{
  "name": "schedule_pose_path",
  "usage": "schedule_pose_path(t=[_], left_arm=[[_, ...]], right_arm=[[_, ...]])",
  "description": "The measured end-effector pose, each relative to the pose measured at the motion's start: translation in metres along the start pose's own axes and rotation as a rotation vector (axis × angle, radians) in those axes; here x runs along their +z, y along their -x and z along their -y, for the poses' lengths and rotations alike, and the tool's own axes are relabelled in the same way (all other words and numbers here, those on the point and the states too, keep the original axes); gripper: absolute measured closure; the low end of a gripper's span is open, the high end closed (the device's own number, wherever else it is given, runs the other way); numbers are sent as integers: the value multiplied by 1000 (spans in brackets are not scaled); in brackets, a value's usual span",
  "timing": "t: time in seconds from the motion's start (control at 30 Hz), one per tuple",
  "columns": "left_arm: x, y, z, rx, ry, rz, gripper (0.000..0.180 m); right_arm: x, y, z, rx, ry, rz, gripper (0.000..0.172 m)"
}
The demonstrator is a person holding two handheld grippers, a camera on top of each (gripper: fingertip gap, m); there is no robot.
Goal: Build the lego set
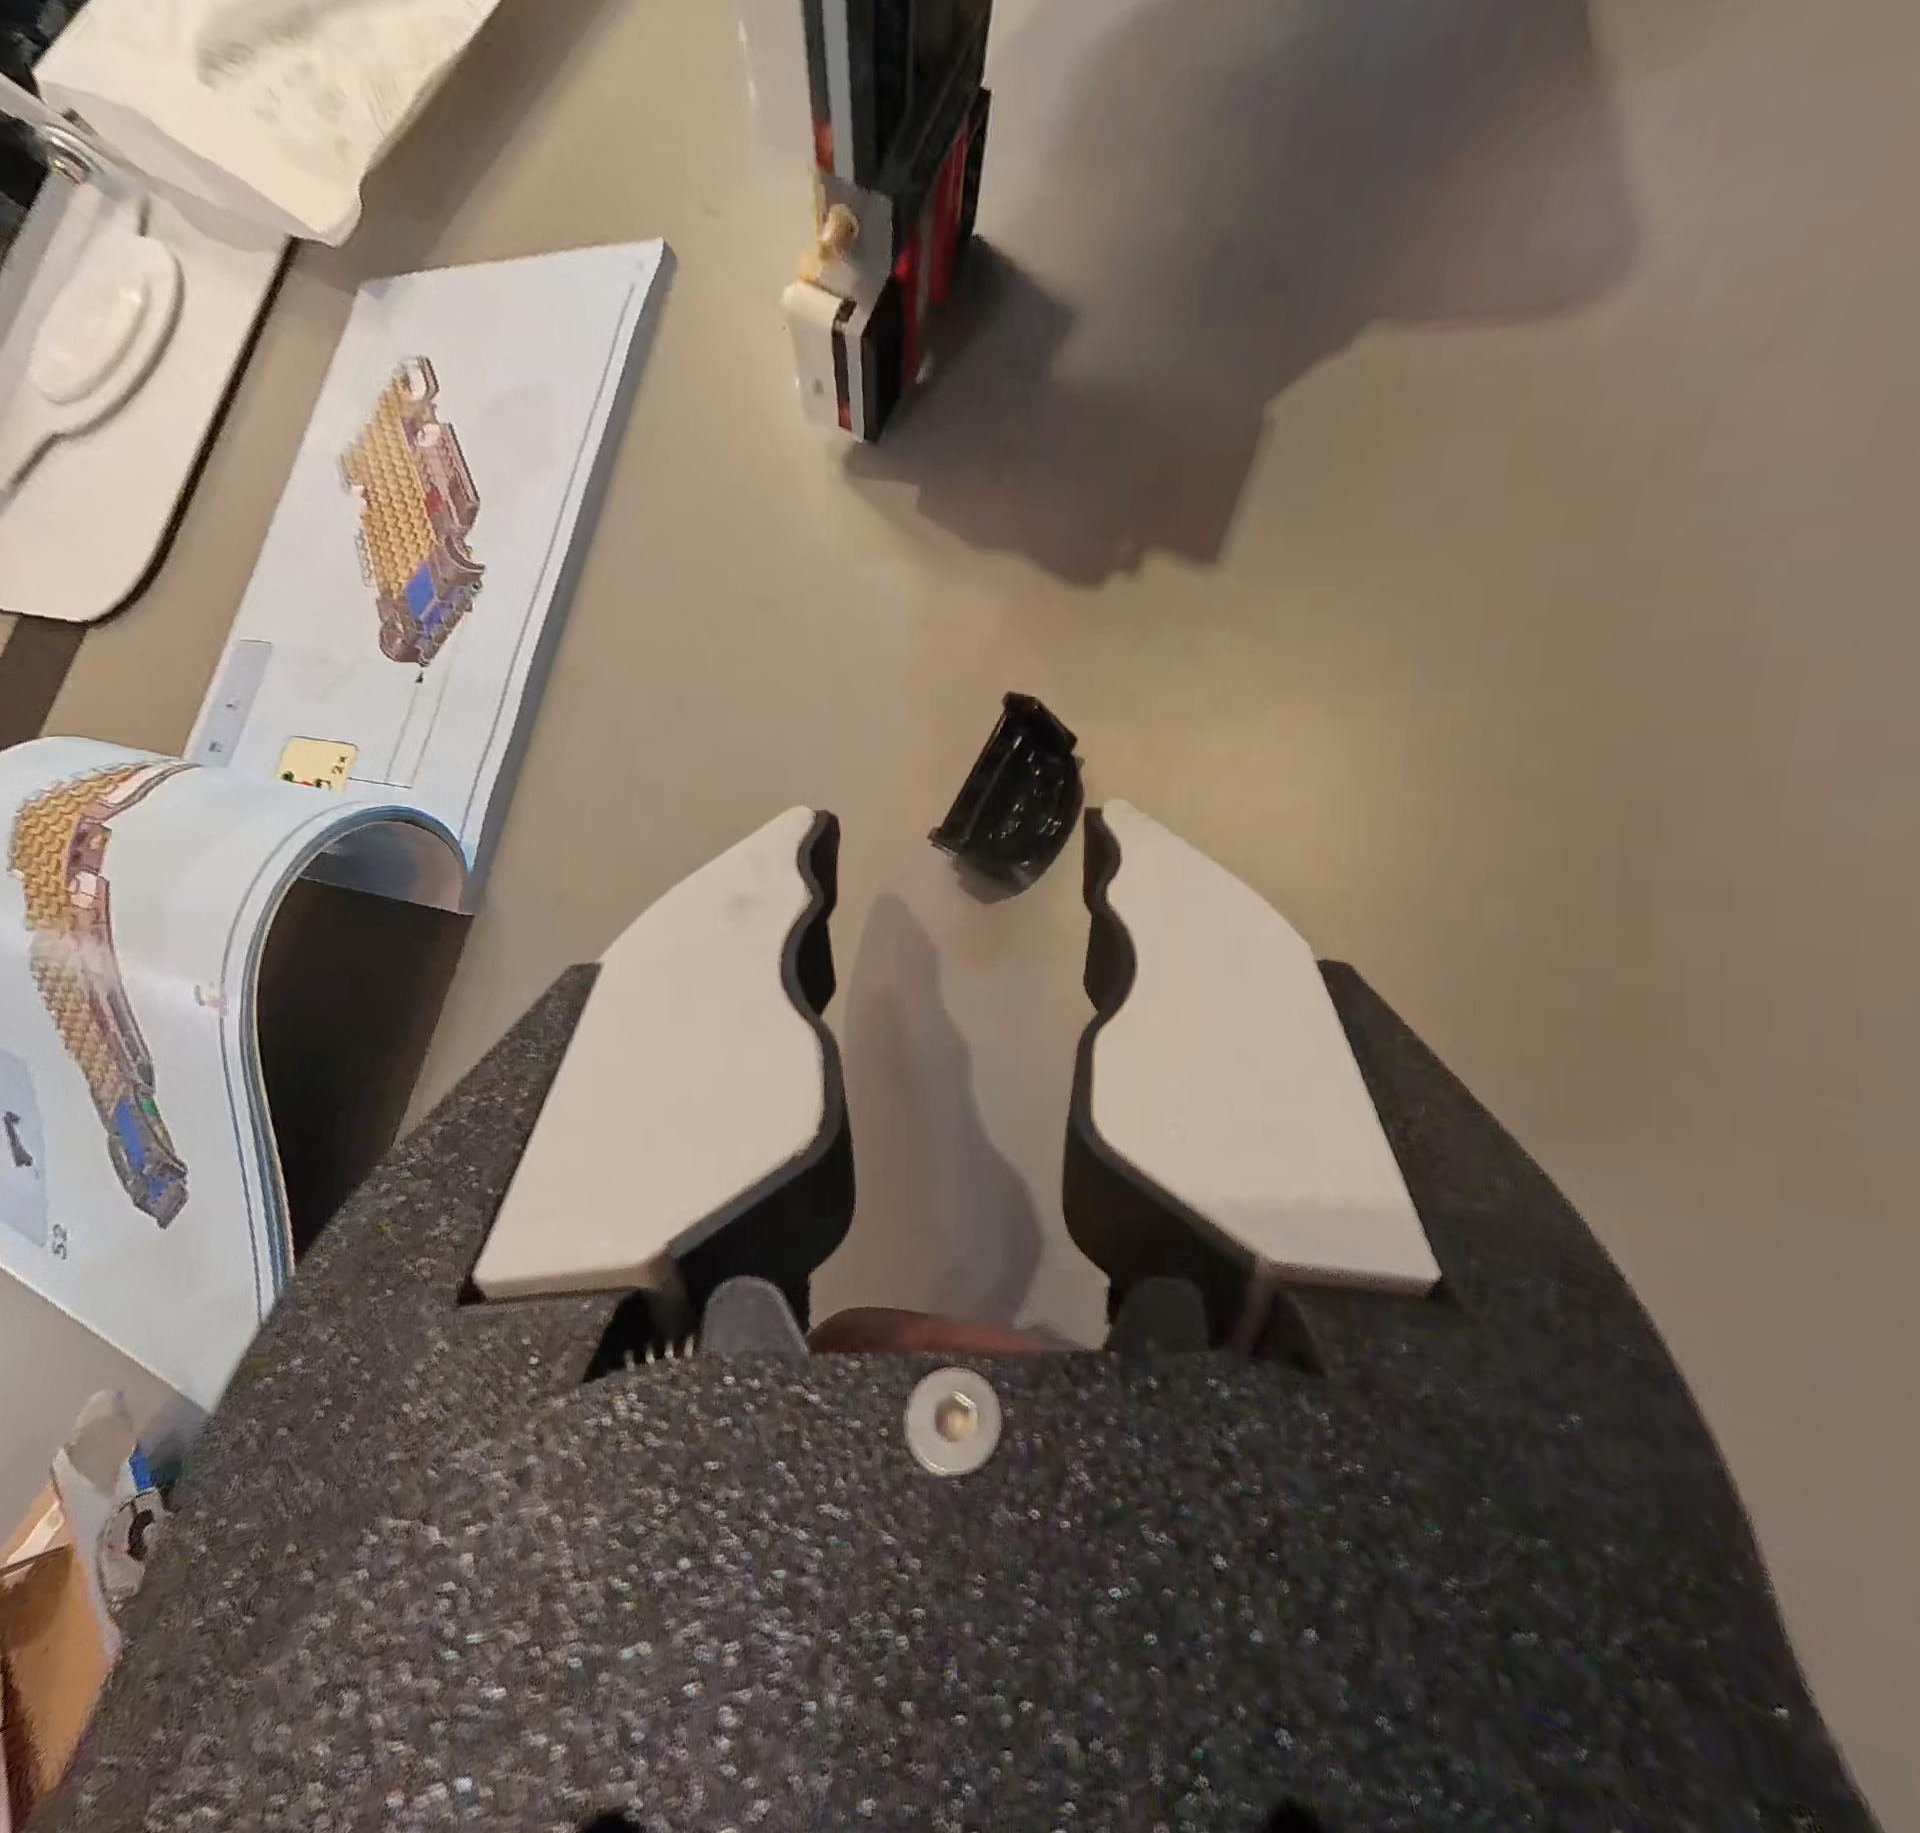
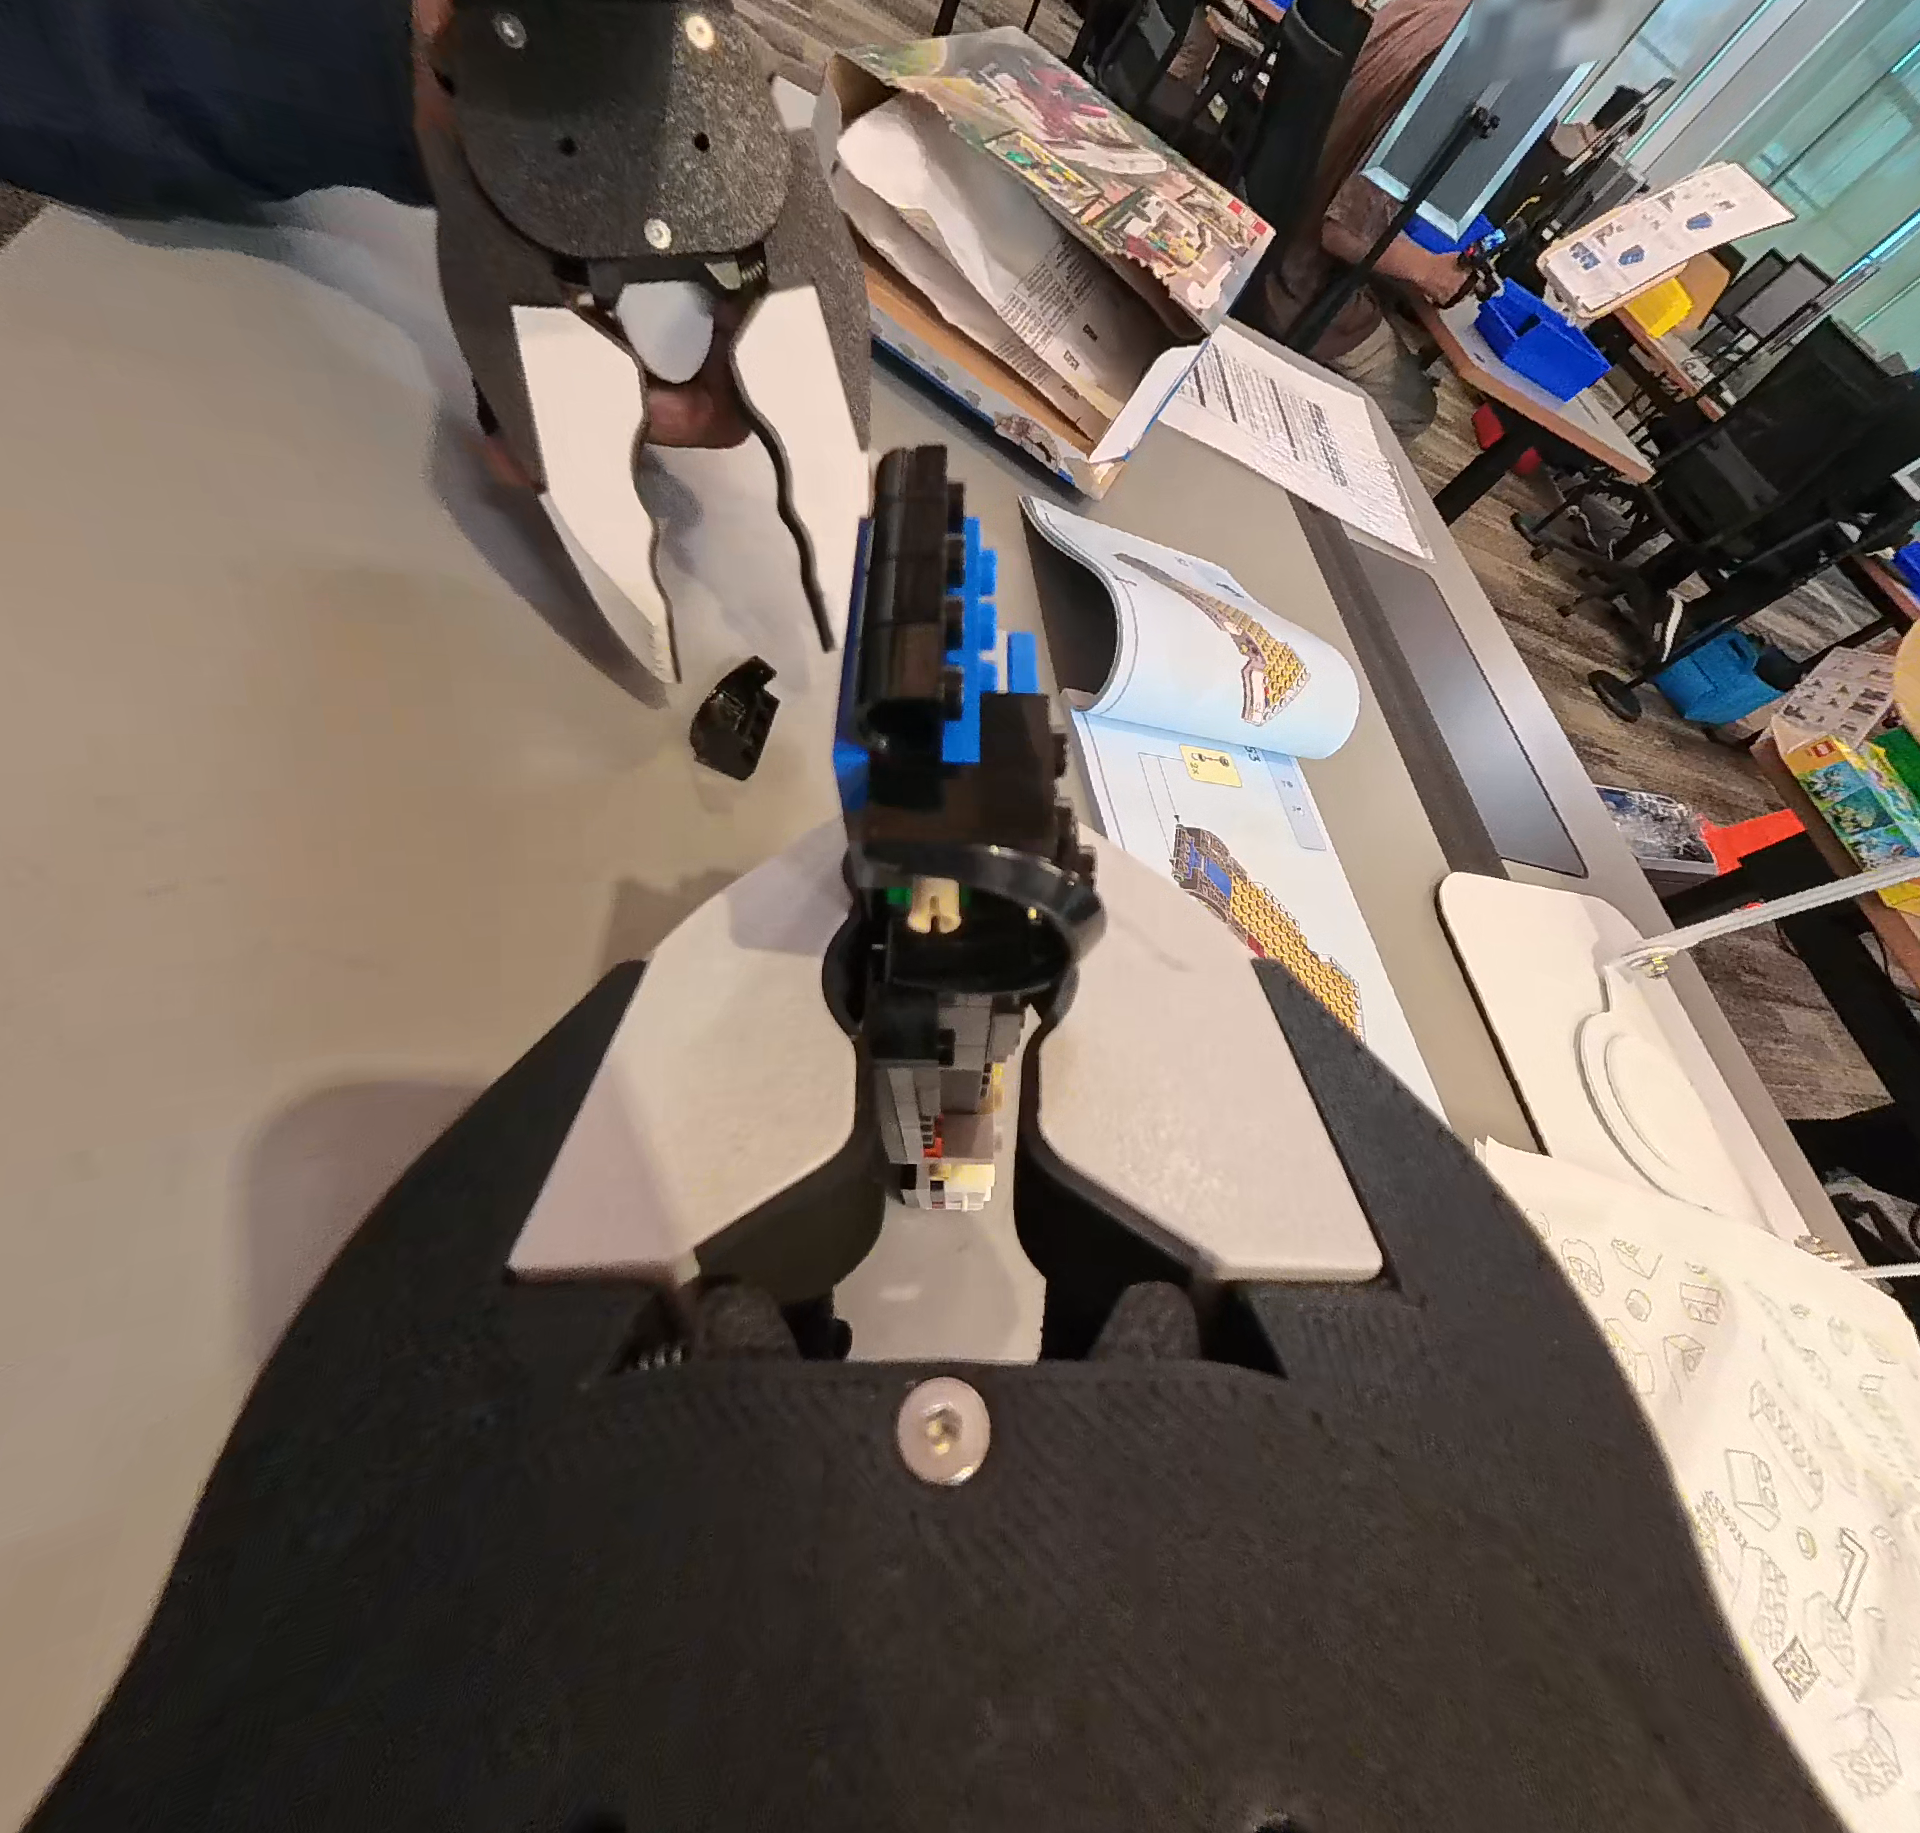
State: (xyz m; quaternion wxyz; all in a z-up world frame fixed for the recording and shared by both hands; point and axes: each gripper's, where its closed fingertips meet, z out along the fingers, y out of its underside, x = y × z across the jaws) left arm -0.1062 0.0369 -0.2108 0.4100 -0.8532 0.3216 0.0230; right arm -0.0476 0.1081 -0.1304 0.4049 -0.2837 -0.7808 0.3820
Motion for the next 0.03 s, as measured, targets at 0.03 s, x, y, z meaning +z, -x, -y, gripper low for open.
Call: schedule_pose_path(t=[0.03], left_arm=[[1, 1, -1, -8, 8, -12, 135]], right_arm=[[0, 0, 0, -1, -1, -1, 147]])
